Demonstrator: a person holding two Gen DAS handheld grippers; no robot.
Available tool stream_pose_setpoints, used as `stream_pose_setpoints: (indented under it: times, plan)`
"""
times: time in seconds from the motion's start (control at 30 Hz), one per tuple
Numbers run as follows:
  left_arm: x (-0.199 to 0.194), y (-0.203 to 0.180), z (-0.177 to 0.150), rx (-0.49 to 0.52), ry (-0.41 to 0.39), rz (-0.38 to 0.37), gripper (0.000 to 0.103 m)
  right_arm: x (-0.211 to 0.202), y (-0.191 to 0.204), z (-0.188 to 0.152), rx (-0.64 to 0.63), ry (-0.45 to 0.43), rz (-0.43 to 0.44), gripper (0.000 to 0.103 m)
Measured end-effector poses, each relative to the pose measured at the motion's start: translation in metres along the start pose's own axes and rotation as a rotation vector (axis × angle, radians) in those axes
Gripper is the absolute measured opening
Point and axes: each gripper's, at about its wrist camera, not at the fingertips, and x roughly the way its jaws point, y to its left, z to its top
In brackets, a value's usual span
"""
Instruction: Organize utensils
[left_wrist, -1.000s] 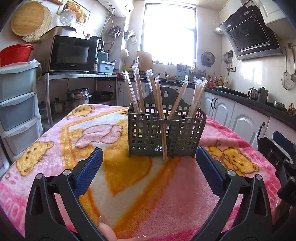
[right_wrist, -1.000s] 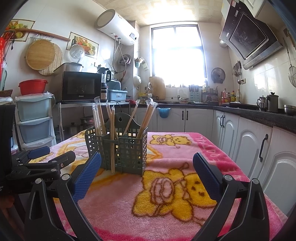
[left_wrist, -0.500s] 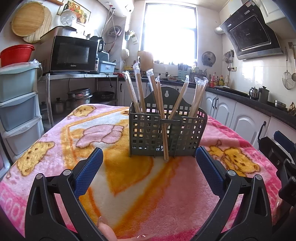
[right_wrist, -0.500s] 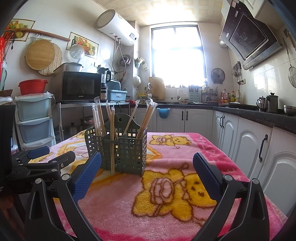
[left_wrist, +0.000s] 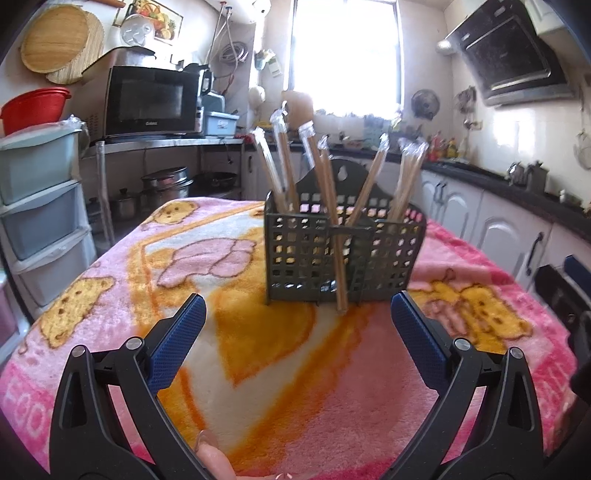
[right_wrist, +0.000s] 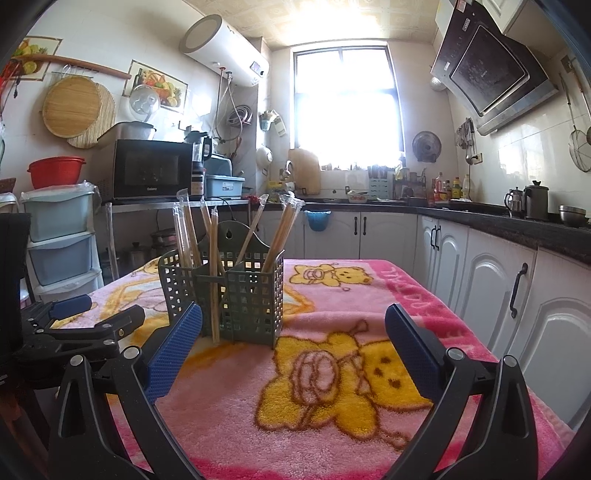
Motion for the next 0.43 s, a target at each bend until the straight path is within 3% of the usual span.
stream_pose_setpoints:
  times: [0.13,0.3,0.43]
  plan:
    - [0.006,-0.002,0.000,0.010,0.032,-0.009,0.093,0.000,0.001,0.000,-0.006,0.002,0.003,0.097]
    - [0.015,0.027,0.008,-0.091,0.159,-0.041,0.093,0.005,-0.019,0.007,0.048,0.038,-0.027,0.097]
    - [0.026,0.088,0.020,-0.161,0.240,0.054,0.093,0.036,-0.060,0.018,0.074,0.214,-0.158,0.097]
